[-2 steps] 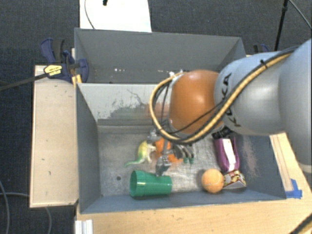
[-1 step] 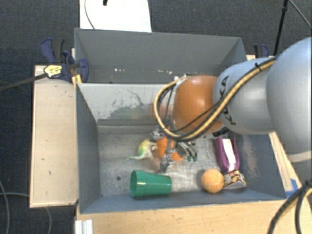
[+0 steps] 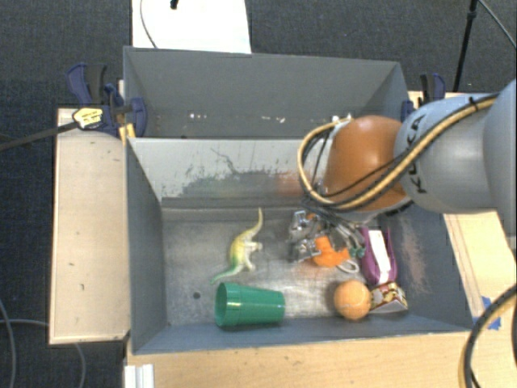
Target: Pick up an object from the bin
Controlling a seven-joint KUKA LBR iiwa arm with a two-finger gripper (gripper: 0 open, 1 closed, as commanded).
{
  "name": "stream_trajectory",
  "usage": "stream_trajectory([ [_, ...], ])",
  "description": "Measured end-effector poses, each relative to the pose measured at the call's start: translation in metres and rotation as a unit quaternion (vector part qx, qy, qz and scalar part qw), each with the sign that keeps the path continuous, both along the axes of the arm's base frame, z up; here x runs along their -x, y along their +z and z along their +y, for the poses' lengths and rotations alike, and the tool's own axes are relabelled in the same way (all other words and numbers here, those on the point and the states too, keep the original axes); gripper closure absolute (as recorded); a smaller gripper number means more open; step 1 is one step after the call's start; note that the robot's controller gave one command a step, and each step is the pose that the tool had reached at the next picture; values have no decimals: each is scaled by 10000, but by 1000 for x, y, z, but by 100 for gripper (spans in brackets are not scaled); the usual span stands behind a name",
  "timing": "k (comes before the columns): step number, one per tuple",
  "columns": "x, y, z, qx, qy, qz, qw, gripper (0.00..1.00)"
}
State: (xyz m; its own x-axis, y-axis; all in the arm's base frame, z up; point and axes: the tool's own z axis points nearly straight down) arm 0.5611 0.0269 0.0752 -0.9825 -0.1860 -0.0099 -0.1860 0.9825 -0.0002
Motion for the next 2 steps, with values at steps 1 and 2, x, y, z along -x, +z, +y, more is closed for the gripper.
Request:
stream_trajectory([
  [1, 0, 0, 0, 0, -9, 1, 10000, 100],
  [2, 15, 2, -38, -5, 386, 19, 9993, 100],
])
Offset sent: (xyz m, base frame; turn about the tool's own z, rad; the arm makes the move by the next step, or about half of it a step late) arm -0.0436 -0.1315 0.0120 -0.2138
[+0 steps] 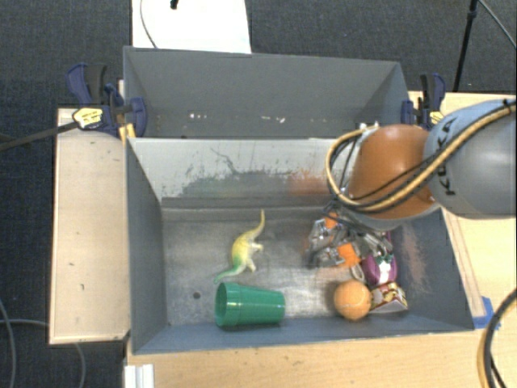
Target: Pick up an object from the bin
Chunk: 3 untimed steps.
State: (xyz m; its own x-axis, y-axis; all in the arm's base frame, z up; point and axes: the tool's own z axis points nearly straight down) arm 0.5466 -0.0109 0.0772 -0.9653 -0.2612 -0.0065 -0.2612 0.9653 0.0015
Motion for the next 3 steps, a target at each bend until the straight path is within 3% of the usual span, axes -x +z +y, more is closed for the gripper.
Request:
stream_trajectory([
  [1, 7, 15, -59, -5, 230, 24, 9997, 100],
  [2, 20, 32, -90, 14, -217, 33, 9998, 100],
  [3, 9, 37, -98, 7, -252, 21, 9997, 100],
])
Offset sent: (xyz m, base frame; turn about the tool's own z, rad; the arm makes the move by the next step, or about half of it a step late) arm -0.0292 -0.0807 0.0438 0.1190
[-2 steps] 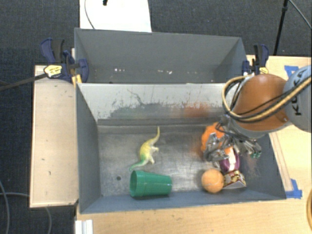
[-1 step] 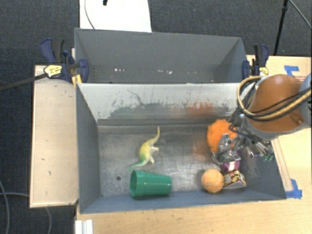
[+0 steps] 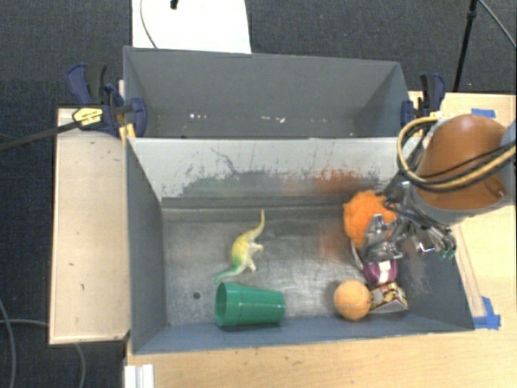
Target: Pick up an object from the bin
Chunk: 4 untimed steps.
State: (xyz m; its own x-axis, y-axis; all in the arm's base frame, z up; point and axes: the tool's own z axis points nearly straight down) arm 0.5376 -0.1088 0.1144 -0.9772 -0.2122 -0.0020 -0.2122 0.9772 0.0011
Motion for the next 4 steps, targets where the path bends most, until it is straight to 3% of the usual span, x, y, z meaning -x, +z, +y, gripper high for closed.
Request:
stream_trajectory([
  [1, -23, 20, 11, 7, 1487, 6, 9889, 100],
  [2, -13, 32, 41, 4, 1470, -7, 9891, 100],
  [3, -27, 39, 57, 5, 2609, -13, 9654, 0],
  [4, -26, 39, 57, 5, 2608, -11, 9654, 0],
])
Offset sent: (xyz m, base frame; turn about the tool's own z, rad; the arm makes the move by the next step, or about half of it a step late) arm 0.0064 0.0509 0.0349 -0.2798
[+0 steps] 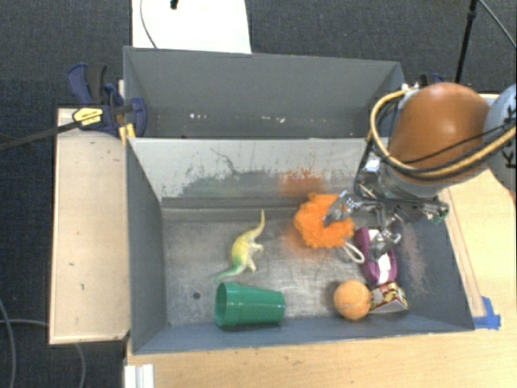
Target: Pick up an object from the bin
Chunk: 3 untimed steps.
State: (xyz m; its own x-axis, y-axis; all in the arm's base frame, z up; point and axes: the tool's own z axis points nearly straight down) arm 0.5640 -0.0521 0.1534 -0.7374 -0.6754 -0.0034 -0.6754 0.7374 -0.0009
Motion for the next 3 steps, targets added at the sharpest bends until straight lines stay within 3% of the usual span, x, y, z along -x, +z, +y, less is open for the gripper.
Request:
stream_trajectory([
  [1, -4, 17, -6, -9, 319, 41, 9995, 0],
  [2, -8, 7, -25, 26, 843, -75, 9964, 0],
  [3, -5, -59, -36, 14, 1211, -68, 9926, 0],
])
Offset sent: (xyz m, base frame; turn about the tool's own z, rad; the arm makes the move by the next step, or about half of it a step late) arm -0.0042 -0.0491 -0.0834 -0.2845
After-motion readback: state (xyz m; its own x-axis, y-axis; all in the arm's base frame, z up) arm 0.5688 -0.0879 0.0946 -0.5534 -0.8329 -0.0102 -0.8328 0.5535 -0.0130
